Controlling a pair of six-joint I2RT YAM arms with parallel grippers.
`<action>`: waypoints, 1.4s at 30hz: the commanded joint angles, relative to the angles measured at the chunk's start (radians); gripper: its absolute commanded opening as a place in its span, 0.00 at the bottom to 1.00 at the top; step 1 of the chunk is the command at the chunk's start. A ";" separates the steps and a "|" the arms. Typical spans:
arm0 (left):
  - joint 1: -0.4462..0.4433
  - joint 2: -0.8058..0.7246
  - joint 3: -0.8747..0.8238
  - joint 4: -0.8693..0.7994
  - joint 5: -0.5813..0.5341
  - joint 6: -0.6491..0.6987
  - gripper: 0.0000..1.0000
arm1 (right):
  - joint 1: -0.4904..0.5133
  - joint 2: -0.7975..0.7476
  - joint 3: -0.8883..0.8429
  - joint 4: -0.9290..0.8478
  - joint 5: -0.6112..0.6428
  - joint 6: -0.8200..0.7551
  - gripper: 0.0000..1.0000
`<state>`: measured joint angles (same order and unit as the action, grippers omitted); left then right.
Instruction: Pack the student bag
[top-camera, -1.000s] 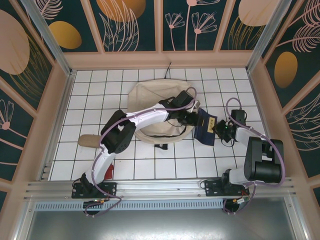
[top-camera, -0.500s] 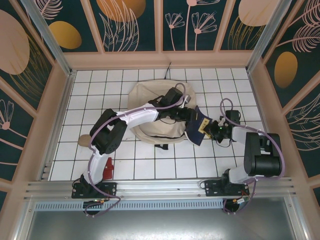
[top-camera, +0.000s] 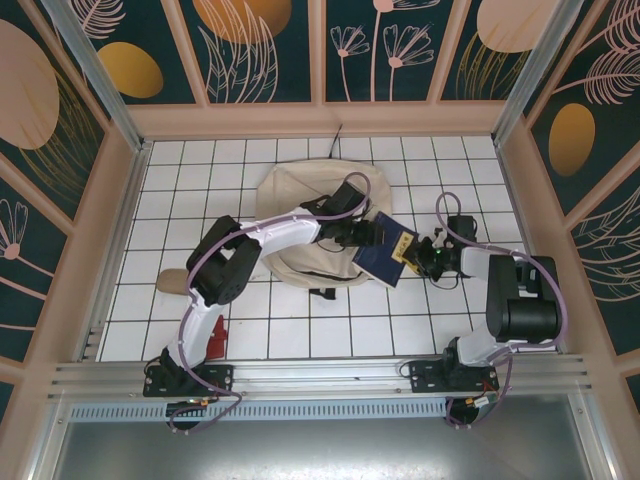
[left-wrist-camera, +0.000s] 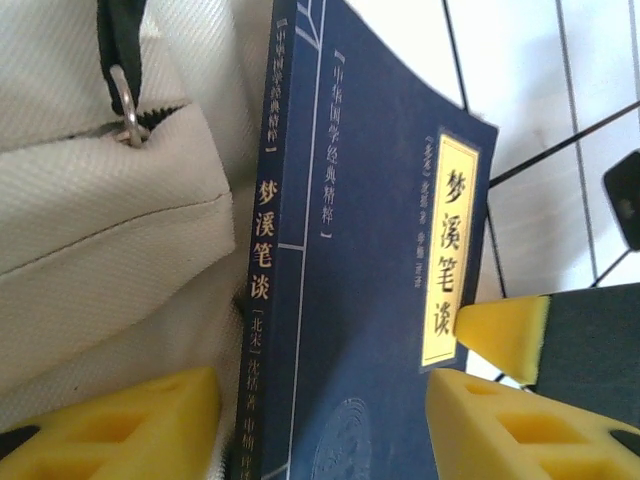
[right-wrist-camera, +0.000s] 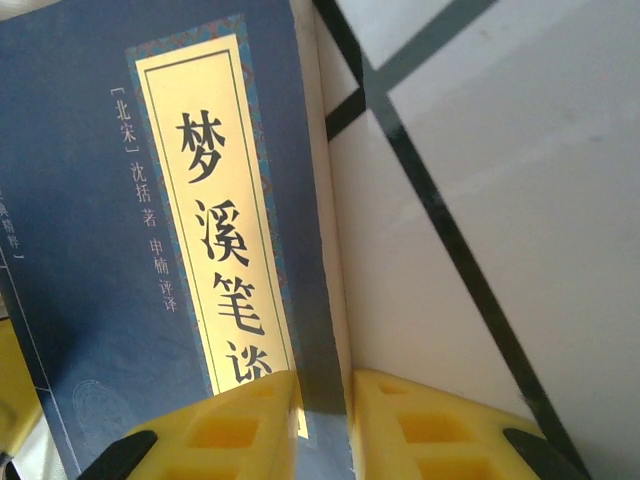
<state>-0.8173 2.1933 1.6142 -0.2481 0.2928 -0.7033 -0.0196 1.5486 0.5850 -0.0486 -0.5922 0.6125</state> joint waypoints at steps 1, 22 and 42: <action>-0.008 0.044 0.030 -0.073 -0.044 0.025 0.59 | 0.027 0.038 0.007 0.002 0.014 -0.003 0.22; 0.004 -0.043 0.033 0.033 0.238 0.081 0.29 | 0.040 0.020 0.041 -0.018 0.020 -0.014 0.22; 0.157 -0.351 -0.132 0.310 0.113 -0.095 0.00 | 0.054 -0.478 -0.050 0.319 -0.051 0.227 0.72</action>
<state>-0.7128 1.9308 1.5223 -0.1303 0.4389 -0.6971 0.0170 1.1259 0.5877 0.0502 -0.5533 0.6937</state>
